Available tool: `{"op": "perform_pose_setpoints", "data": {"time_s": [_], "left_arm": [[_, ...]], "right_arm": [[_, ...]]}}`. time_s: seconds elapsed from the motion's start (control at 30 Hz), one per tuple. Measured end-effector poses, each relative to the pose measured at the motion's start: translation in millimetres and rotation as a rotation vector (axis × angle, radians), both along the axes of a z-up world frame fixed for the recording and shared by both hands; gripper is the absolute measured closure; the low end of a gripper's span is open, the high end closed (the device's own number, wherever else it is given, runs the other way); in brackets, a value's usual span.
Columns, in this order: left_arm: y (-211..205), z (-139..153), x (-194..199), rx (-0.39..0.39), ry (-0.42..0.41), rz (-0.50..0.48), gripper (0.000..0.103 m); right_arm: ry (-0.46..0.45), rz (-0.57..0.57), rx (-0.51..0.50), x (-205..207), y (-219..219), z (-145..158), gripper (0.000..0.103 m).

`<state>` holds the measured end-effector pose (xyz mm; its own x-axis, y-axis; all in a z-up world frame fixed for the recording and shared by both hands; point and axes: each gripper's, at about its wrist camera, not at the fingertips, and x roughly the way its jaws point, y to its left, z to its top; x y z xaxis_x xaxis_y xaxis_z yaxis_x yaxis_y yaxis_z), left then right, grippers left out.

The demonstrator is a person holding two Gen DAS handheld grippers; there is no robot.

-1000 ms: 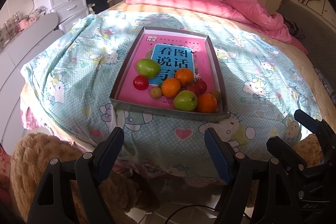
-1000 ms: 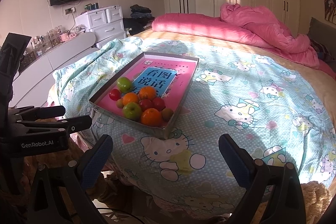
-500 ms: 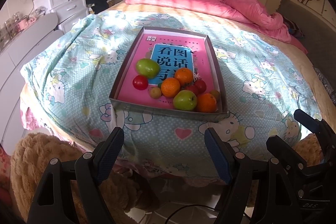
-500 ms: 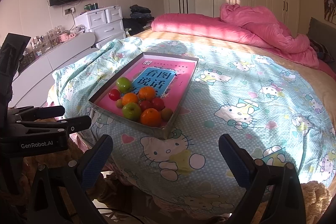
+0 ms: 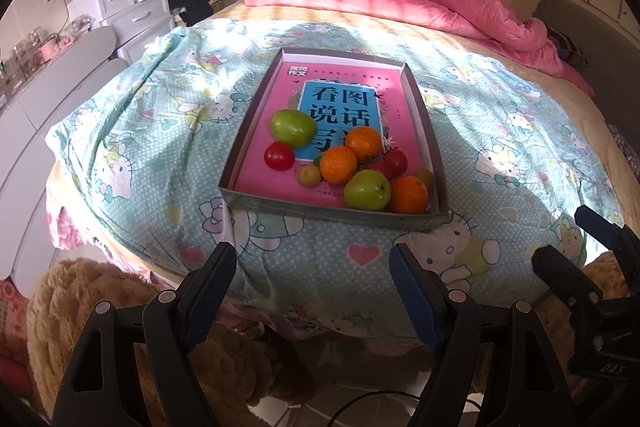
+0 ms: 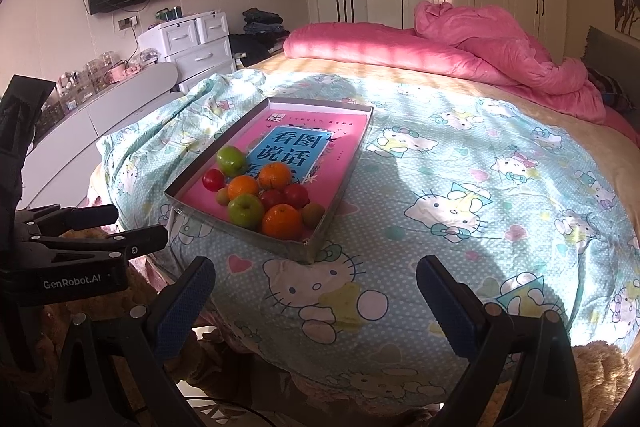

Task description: Organize fruits

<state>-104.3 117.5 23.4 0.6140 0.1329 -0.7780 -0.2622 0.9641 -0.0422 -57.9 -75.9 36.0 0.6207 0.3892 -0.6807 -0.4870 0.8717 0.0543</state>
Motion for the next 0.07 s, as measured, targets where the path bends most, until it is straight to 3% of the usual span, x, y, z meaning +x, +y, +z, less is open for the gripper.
{"op": "perform_pose_setpoints", "data": {"time_s": [0.07], "left_arm": [[10.2, 2.7, 2.9, -0.003, -0.021, 0.019, 0.023]], "right_arm": [[0.005, -0.014, 0.007, 3.5, -3.8, -0.4, 0.001]]}}
